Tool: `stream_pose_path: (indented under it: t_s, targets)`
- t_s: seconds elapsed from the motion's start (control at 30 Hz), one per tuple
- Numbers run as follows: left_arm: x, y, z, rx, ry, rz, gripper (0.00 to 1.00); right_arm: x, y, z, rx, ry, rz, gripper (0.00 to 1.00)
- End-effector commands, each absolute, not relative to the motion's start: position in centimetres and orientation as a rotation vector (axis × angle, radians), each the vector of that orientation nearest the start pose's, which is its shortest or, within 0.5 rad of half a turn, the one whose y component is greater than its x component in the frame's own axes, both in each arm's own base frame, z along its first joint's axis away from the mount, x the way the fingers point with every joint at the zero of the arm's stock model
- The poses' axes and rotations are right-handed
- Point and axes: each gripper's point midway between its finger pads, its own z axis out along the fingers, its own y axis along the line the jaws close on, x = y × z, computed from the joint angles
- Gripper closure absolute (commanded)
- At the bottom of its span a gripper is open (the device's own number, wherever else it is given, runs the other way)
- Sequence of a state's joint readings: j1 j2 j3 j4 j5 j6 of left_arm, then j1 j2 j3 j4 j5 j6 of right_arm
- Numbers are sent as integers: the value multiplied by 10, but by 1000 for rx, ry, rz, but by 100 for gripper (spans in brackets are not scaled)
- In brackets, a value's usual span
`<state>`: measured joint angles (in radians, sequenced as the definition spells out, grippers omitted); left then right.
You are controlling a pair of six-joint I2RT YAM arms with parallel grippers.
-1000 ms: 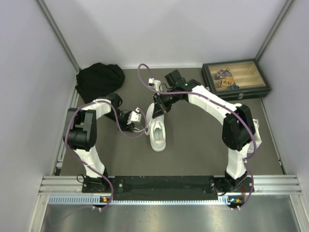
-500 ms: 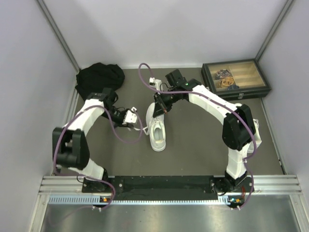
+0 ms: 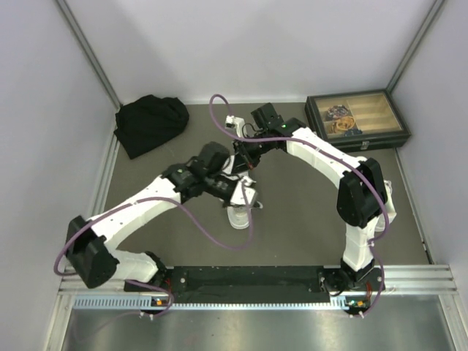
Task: Tie the shoes
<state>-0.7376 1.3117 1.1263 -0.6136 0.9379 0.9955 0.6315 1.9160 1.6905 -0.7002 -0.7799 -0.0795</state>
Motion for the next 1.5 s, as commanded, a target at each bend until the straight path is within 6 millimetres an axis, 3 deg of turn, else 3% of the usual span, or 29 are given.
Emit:
stream_pose_path:
  t_s: [0.0,0.03,0.1,0.23,0.3,0.33,0.37,0.47,0.5,0.57,0.6,0.7,0.8,0.9,1.1,1.47]
  targets:
    - [172,-376,231,1754,987,-994,100,296,367,209,-1242,2053,1207,100]
    - [175,-381,219,1759,1008,-999,100,295,366,209,-1250,2047,1206,100]
    - [183,-388,213,1720,1035,-974,100,293,365,208,-1268,2038,1207,100]
    - [199,-397,214,1653,1035,-925,97,288,364,206,-1289,2022,1229,100]
    - [199,-391,220,1650,1041,-915,77,288,365,208,-1293,2009,1236,100]
    - [199,-384,234,1626,1032,-895,64,289,365,208,-1289,2008,1238,100]
    - [194,-373,231,1625,1108,-910,59,289,367,210,-1288,2002,1247,100]
    - [197,-337,255,1507,1209,-930,55,289,369,212,-1282,1998,1273,100]
    - [212,-318,261,1425,1269,-907,54,289,370,213,-1281,1992,1278,100]
    - [219,-289,269,1270,1380,-916,51,286,372,215,-1285,1985,1295,100]
    - [236,-267,268,1183,1446,-874,51,286,374,216,-1282,1982,1299,100]
    - [250,-225,253,1019,1584,-808,49,282,380,219,-1284,1966,1323,100]
    - [261,-197,243,858,1664,-790,48,276,387,217,-1303,1968,1325,100]
    - [267,-182,234,739,1725,-796,47,272,392,212,-1314,1987,1325,100]
    - [252,-195,214,753,1700,-973,53,270,393,211,-1286,2002,1322,100]
    - [276,-212,208,809,1631,-1049,53,262,390,221,-1293,1974,1350,100]
